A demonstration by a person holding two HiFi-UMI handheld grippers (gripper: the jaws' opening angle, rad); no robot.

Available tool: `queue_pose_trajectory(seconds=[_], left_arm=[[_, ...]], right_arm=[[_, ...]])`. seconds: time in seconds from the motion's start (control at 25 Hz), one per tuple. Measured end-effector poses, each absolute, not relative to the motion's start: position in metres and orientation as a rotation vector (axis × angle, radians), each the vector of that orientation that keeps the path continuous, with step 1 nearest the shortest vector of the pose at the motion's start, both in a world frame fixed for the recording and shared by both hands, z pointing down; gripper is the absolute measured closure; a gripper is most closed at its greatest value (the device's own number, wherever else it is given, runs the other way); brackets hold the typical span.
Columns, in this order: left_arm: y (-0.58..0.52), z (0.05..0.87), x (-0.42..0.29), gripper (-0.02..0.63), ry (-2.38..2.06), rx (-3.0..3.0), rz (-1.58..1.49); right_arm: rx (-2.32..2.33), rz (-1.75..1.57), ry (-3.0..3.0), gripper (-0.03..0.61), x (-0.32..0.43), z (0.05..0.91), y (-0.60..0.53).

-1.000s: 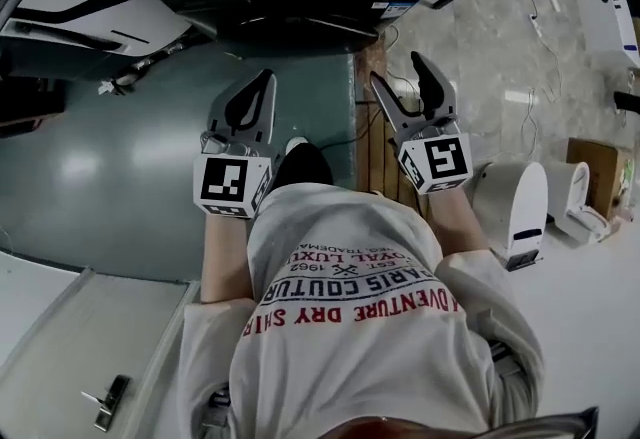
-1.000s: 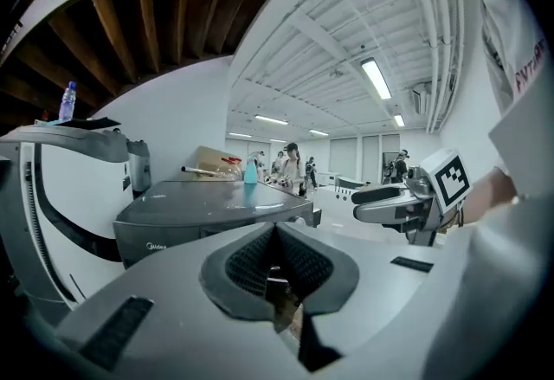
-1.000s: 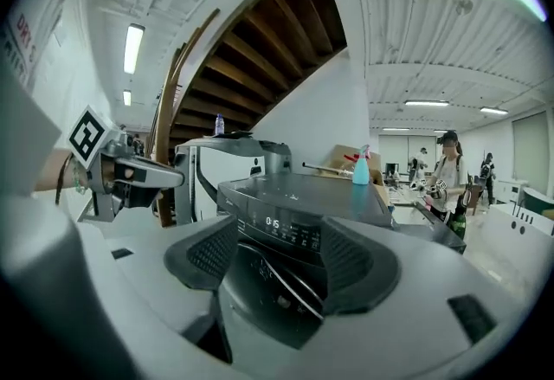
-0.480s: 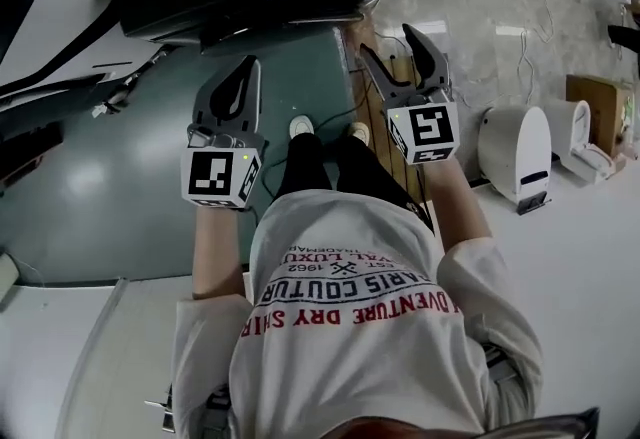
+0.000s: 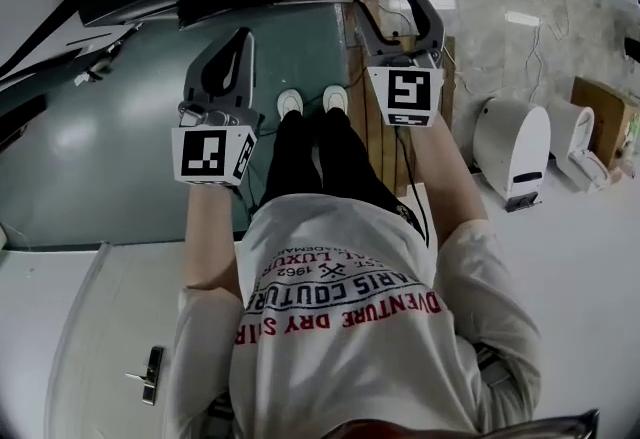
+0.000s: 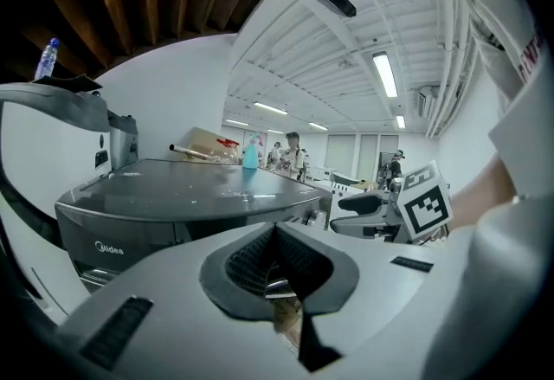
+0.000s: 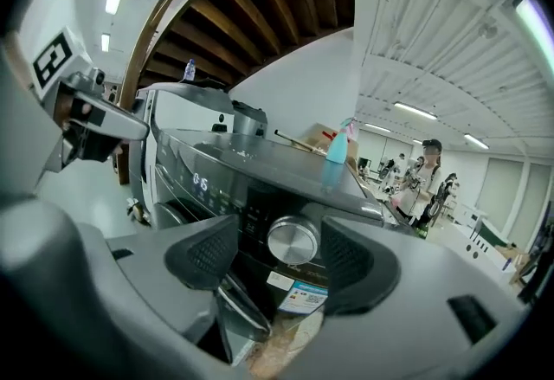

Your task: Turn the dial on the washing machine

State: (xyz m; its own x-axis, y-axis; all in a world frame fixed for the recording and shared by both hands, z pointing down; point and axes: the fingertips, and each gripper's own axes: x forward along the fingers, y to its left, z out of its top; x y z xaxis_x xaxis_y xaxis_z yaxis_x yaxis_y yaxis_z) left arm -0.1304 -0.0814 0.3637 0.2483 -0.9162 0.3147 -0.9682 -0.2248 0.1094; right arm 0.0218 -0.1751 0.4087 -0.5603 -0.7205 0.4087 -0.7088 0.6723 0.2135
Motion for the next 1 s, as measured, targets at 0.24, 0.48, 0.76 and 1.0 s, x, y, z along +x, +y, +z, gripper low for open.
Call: queue_pose_trajectory(seconds=[0.24, 0.48, 0.76, 1.0], left_arm=[[-0.096, 0.403, -0.126, 0.598, -1.774, 2.145, 0.263], [-0.091, 0.414, -0.116, 0.598, -1.748, 2.165, 0.299], [-0.088, 0.417, -0.119, 0.598, -1.750, 2.194, 0.344], [-0.089, 0.413, -0.117, 0.598, -1.743, 2.210, 0.371]], right_arm=[[1.129, -0.110, -2.356, 0.285, 0.029, 0.444, -0.203], [1.160, -0.097, -2.329, 0.285, 0.027, 0.462, -0.213], [1.216, -0.046, -2.317, 0.285, 0.023, 0.463, -0.225], [1.234, -0.054, -2.304, 0.287, 0.023, 0.462, -0.226]])
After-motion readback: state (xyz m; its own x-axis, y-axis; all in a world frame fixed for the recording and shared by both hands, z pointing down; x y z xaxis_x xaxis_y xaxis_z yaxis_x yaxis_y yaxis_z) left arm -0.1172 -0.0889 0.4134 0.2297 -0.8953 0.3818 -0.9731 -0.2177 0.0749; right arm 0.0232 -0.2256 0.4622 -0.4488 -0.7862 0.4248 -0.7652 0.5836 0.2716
